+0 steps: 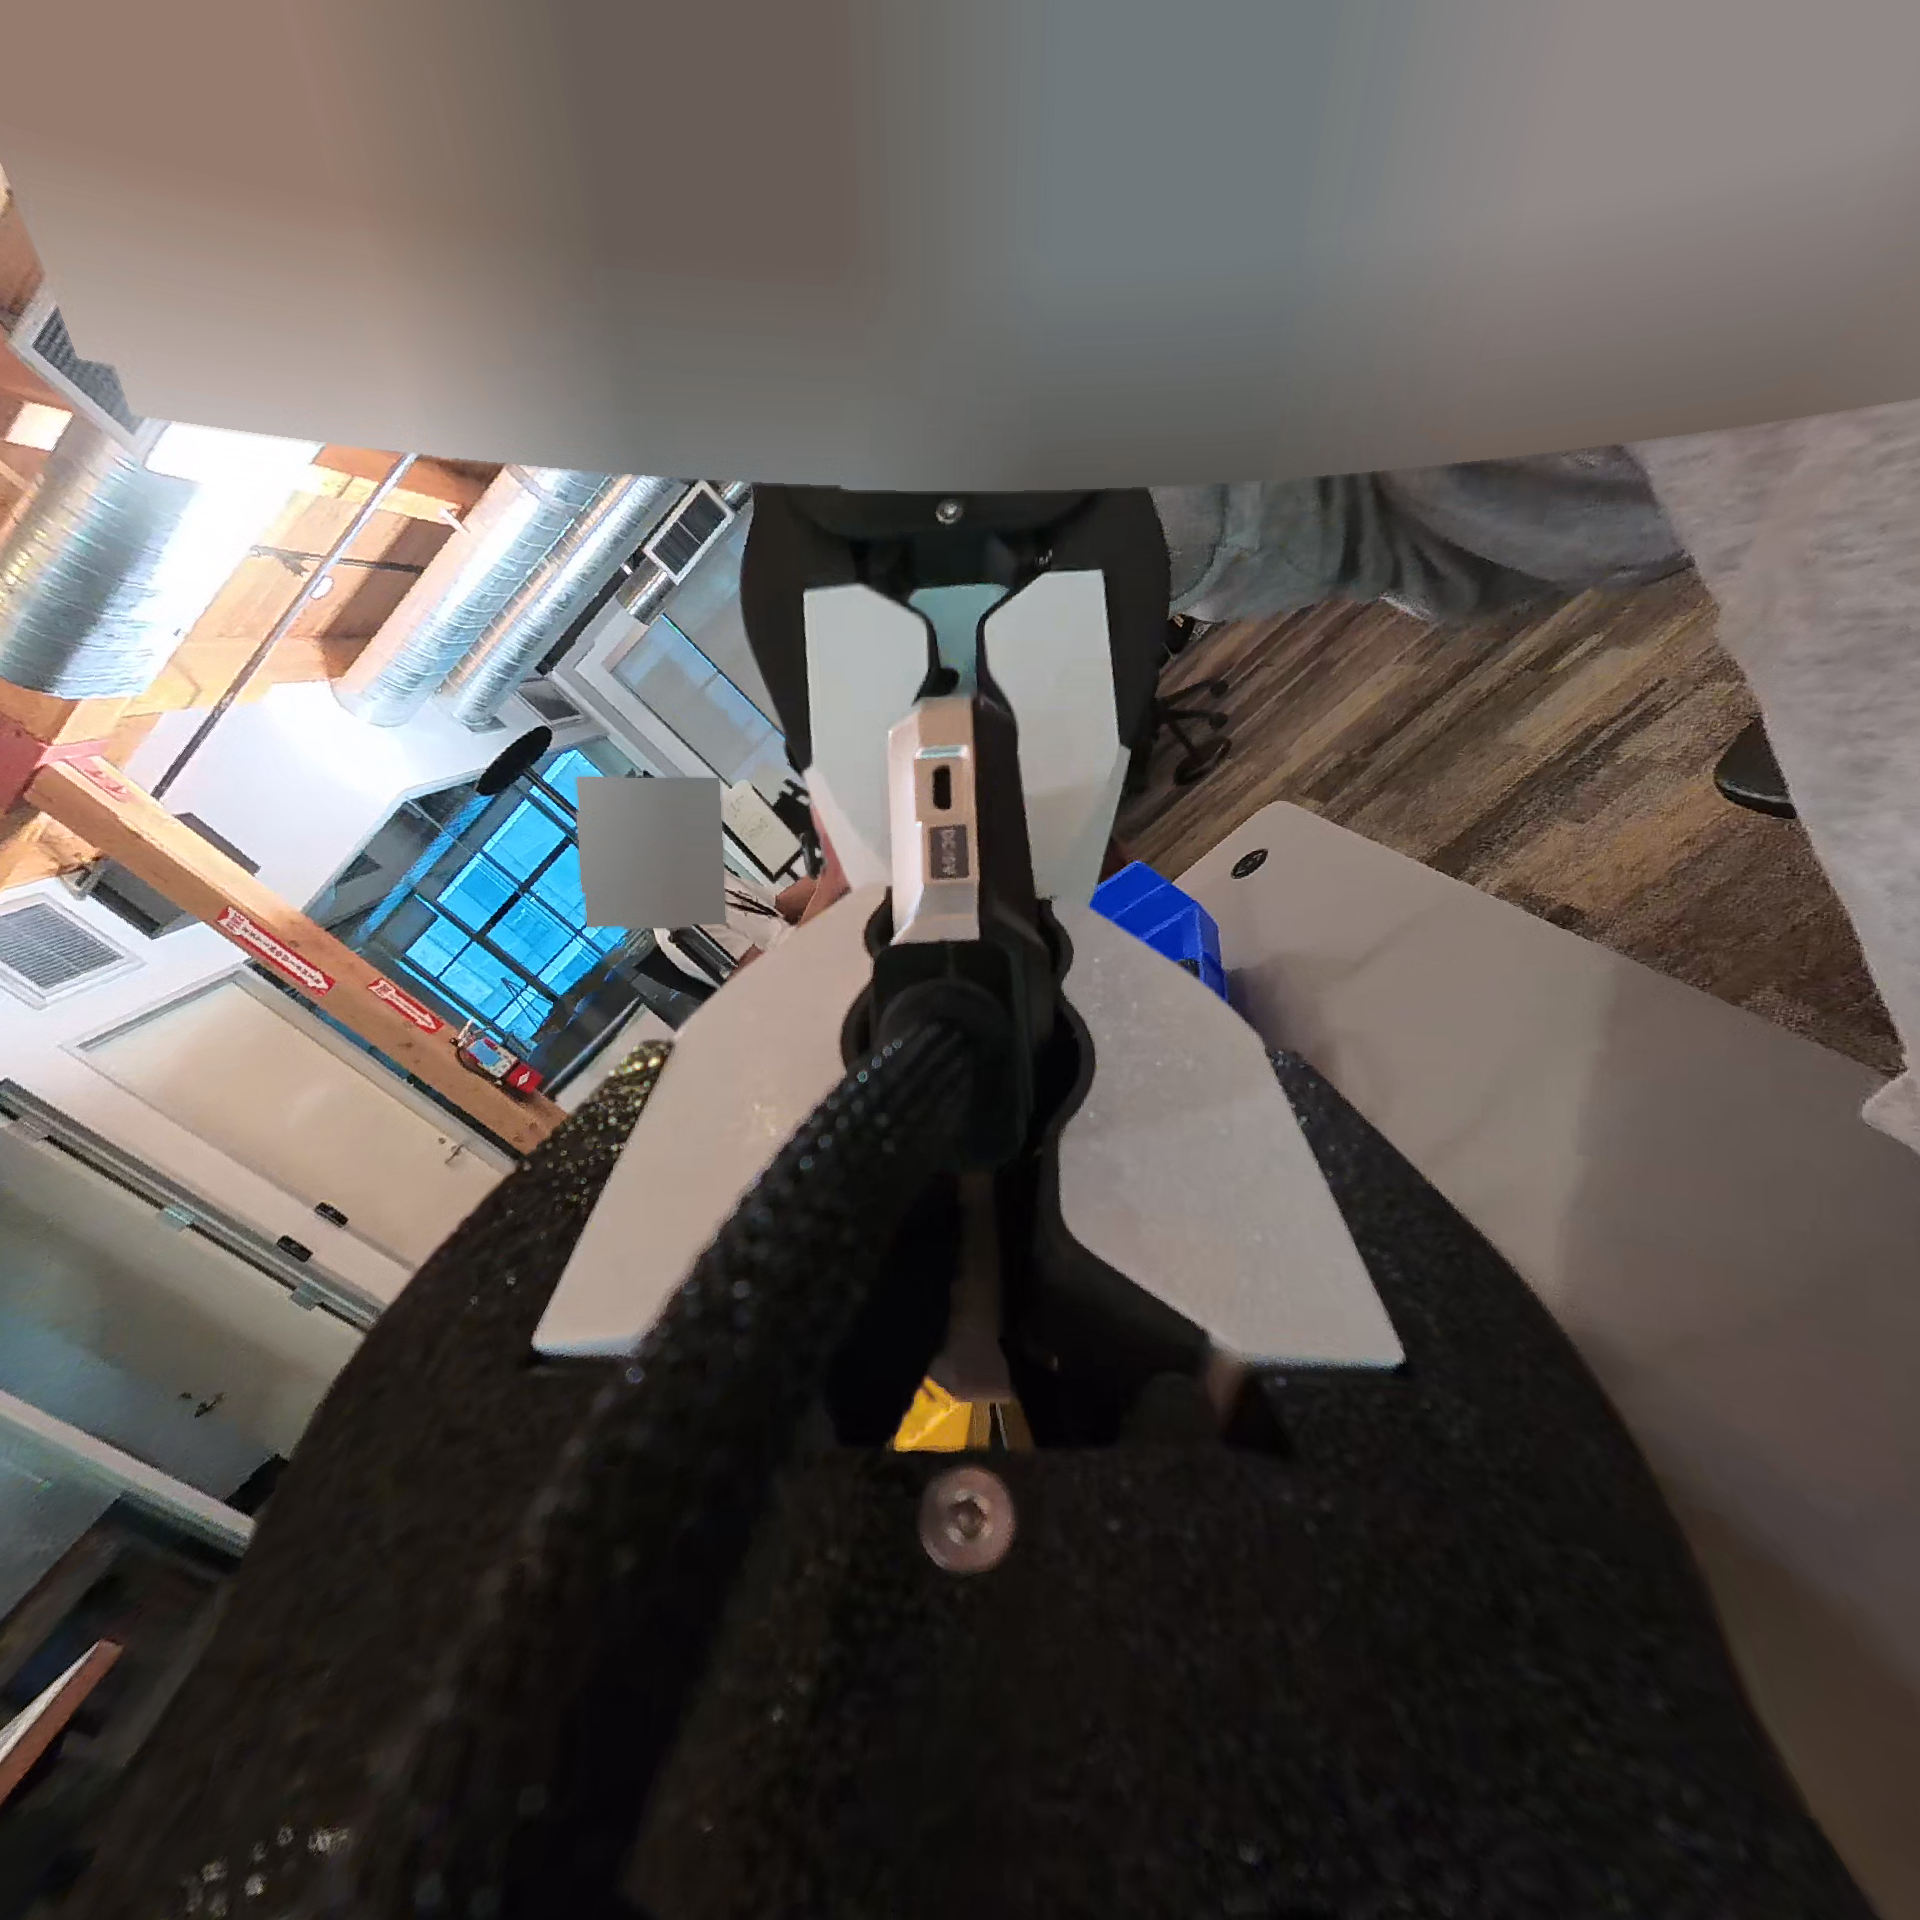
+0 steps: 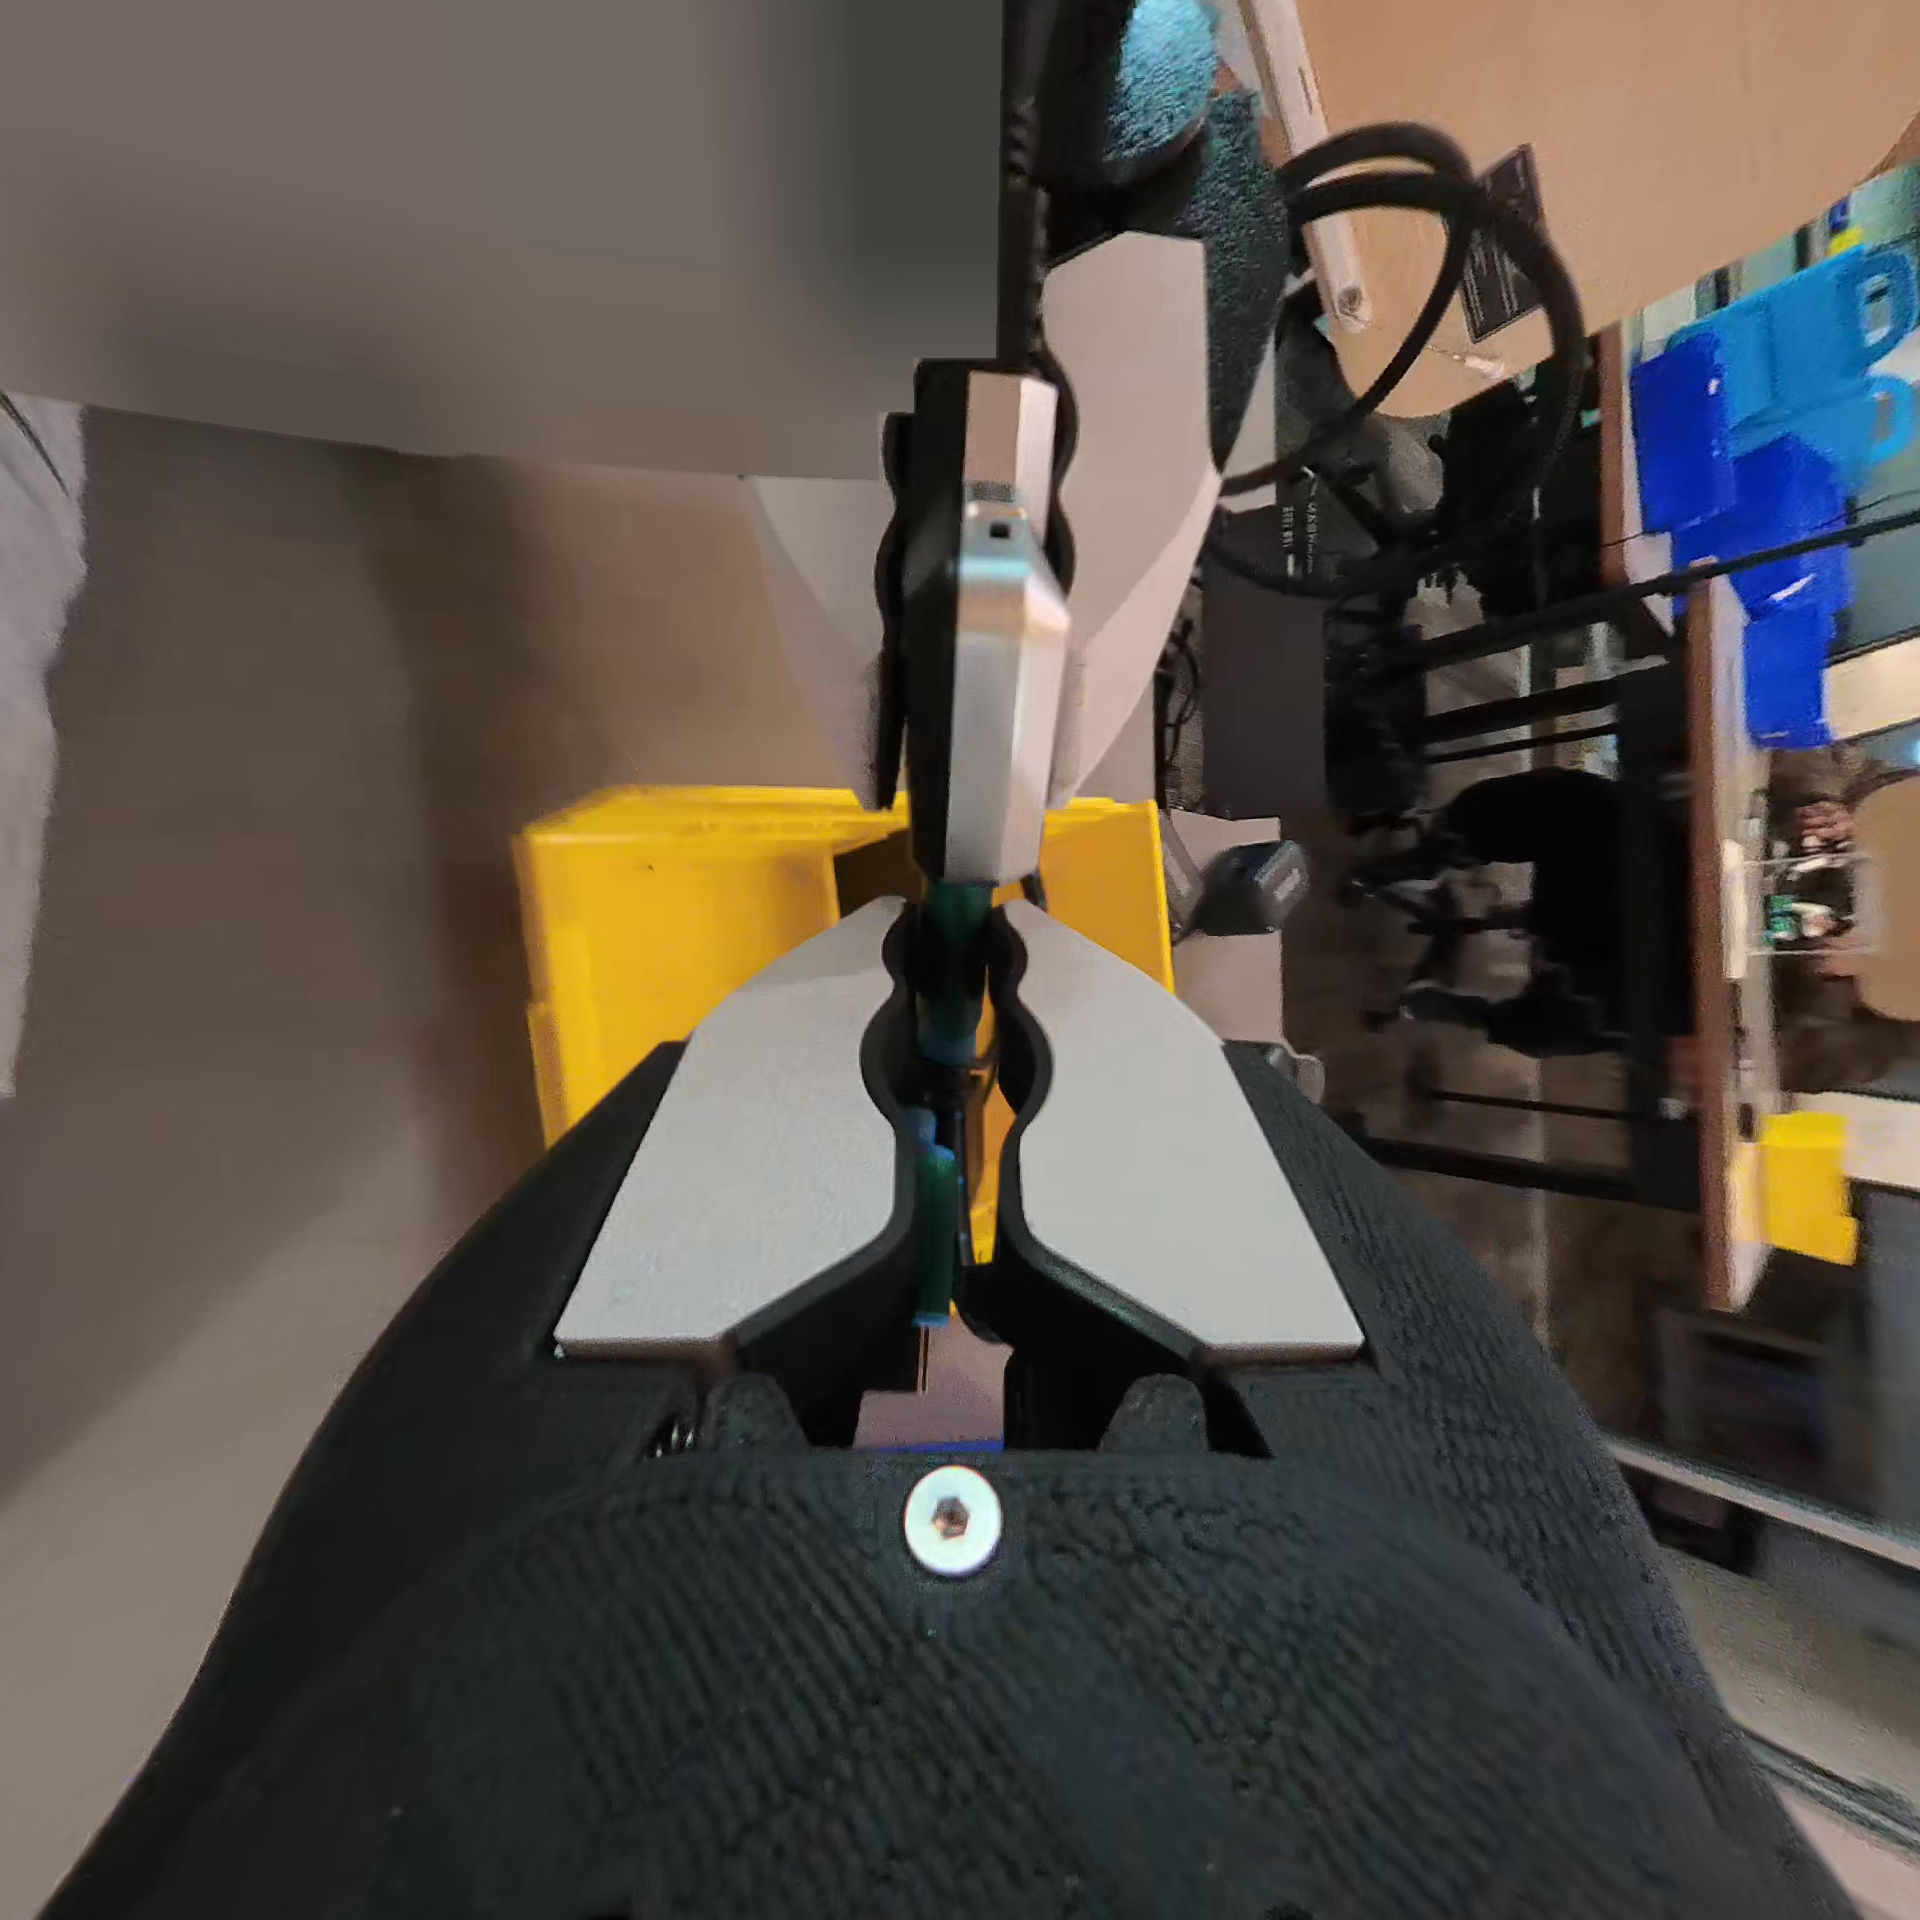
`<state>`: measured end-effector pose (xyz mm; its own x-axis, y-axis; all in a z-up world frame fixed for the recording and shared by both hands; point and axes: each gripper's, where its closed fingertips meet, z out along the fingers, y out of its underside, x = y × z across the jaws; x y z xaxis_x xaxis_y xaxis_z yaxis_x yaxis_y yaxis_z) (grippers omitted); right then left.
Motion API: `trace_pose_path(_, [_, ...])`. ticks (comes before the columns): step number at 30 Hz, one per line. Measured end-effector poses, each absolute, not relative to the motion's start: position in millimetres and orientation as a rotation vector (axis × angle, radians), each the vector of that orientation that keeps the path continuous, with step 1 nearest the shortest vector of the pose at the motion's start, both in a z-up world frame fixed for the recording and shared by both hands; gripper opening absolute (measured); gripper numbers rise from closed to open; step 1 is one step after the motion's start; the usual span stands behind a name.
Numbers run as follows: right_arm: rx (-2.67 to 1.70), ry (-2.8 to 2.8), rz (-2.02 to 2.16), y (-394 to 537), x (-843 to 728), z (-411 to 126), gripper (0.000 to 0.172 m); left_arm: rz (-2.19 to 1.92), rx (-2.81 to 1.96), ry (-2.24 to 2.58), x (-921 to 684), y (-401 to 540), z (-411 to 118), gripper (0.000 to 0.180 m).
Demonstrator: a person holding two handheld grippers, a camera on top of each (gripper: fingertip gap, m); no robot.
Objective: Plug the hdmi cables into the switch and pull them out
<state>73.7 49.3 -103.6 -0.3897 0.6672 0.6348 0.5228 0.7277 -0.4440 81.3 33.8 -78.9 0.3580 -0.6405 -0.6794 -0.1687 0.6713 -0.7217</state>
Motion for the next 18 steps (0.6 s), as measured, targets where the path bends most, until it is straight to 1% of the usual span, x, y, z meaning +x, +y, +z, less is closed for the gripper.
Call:
trace_pose_path(4, [-0.946,-2.071,0.220,48.0,69.8,-113.3,0.008,-0.296,-0.818,1.213,89.0,35.5,-83.6,0.023])
trace_pose_path(7, [-0.834,-2.057,0.210,42.6,67.4,-107.9,0.007,-0.310,-0.797,1.229,88.0,27.1,-79.6,0.023])
trace_pose_path(12, [-0.595,-2.054,-0.063,49.4,66.6,-105.6,0.009,-0.180,-0.773,1.245,87.6,29.0,-81.7,0.023])
trace_pose_path(13, [-0.622,-2.051,-0.013,48.8,66.5,-105.3,0.009,-0.173,-0.768,1.241,87.7,28.3,-80.5,0.023])
trace_pose_path(16, [-0.842,-2.058,0.329,40.6,69.3,-104.7,0.009,-0.217,-0.786,1.227,89.5,27.8,-78.3,0.023])
trace_pose_path(18, [-0.818,-2.077,0.270,46.4,72.0,-111.9,0.009,-0.226,-0.796,1.244,91.9,31.7,-85.2,0.024])
